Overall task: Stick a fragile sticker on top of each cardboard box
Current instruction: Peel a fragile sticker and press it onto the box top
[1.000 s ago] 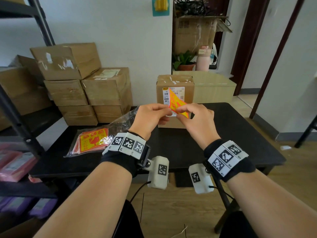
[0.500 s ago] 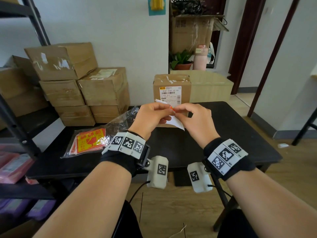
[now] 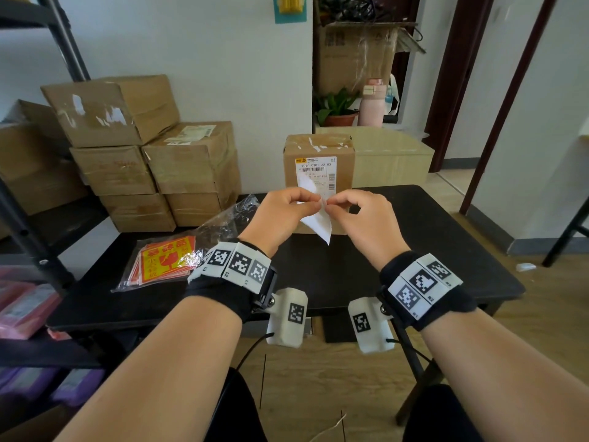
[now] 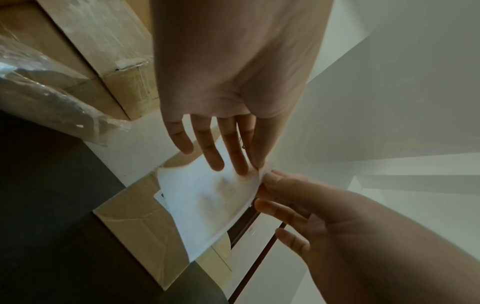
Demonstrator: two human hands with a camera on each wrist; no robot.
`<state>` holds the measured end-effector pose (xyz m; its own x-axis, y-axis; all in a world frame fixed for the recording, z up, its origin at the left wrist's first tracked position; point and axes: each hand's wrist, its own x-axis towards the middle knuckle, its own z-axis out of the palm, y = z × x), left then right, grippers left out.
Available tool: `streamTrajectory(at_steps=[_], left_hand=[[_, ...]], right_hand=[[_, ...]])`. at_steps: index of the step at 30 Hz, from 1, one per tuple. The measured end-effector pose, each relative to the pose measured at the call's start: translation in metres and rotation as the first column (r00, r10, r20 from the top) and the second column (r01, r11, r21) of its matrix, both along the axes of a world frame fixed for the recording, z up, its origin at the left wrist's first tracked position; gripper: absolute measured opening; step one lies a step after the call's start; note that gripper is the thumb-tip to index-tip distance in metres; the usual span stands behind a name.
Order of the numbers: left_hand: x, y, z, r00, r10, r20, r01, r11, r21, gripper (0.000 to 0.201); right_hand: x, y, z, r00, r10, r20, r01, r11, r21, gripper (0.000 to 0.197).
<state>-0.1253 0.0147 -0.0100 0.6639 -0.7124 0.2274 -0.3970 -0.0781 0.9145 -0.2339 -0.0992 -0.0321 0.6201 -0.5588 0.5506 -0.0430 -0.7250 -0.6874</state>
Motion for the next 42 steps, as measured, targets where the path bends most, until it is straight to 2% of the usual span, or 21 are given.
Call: streamTrajectory(at_steps=[4, 7, 10, 14, 19, 24, 29, 30, 33, 35, 38, 40, 42], left_hand=[[-0.002, -0.002, -0.002, 1.0, 0.017, -0.013, -0.017, 1.0, -0.007, 0.012], [0.0, -0.004, -0.004, 0.994, 0.093, -0.063, -0.093, 0.996, -0.01, 0.013], [0.003, -0.003, -0.006, 0.98, 0.122, -0.159, -0.126, 0.992, -0.012, 0.011], [0.003, 0.0, -0.007, 0.942, 0.056, -0.33, -0.087, 0.993, -0.079, 0.005], [0.005, 0.003, -0.011, 0.905, 0.091, -0.416, -0.142, 0.985, -0.095, 0.008], [0.016, 0.002, -0.022, 0.905, 0.308, -0.294, -0.314, 0.949, 0.027, 0.013], [0.024, 0.002, -0.033, 0.906, 0.419, -0.062, -0.402, 0.896, 0.187, 0.007], [0.026, 0.001, -0.035, 0.914, 0.407, -0.009, -0.391, 0.884, 0.257, 0.002], [0.032, -0.003, -0.049, 0.935, 0.321, 0.15, -0.354, 0.808, 0.471, 0.021], [0.029, -0.006, -0.054, 0.954, 0.252, 0.165, -0.301, 0.792, 0.53, 0.022], [0.025, -0.011, -0.057, 0.956, 0.191, 0.224, -0.291, 0.726, 0.623, 0.022], [0.026, -0.018, -0.059, 0.965, 0.19, 0.182, -0.263, 0.747, 0.61, 0.024], [0.019, -0.025, -0.055, 0.983, 0.142, 0.119, -0.184, 0.813, 0.553, 0.018]], right_hand=[[-0.002, 0.001, 0.001, 1.0, -0.012, 0.003, 0.012, 0.999, 0.03, 0.015], [-0.003, -0.002, 0.001, 0.997, -0.075, 0.03, 0.072, 0.993, 0.088, 0.011], [-0.005, -0.004, 0.002, 0.992, -0.12, 0.04, 0.111, 0.979, 0.168, 0.009], [-0.007, -0.009, 0.003, 0.983, -0.172, 0.061, 0.153, 0.96, 0.236, 0.009], [-0.013, -0.015, 0.004, 0.957, -0.267, 0.115, 0.218, 0.92, 0.325, 0.009], [-0.014, -0.021, 0.006, 0.932, -0.326, 0.156, 0.251, 0.895, 0.369, 0.014], [-0.013, -0.02, 0.007, 0.928, -0.333, 0.164, 0.256, 0.893, 0.37, 0.015], [-0.013, -0.019, 0.007, 0.928, -0.336, 0.164, 0.259, 0.895, 0.364, 0.014], [-0.01, -0.019, 0.008, 0.926, -0.339, 0.166, 0.266, 0.898, 0.35, 0.015], [-0.008, -0.019, 0.008, 0.932, -0.329, 0.155, 0.259, 0.899, 0.355, 0.017], [-0.006, -0.019, 0.006, 0.94, -0.317, 0.126, 0.255, 0.898, 0.358, 0.017], [-0.006, -0.019, 0.004, 0.942, -0.312, 0.121, 0.252, 0.9, 0.356, 0.016], [-0.006, -0.019, 0.003, 0.942, -0.312, 0.125, 0.249, 0.897, 0.366, 0.015]])
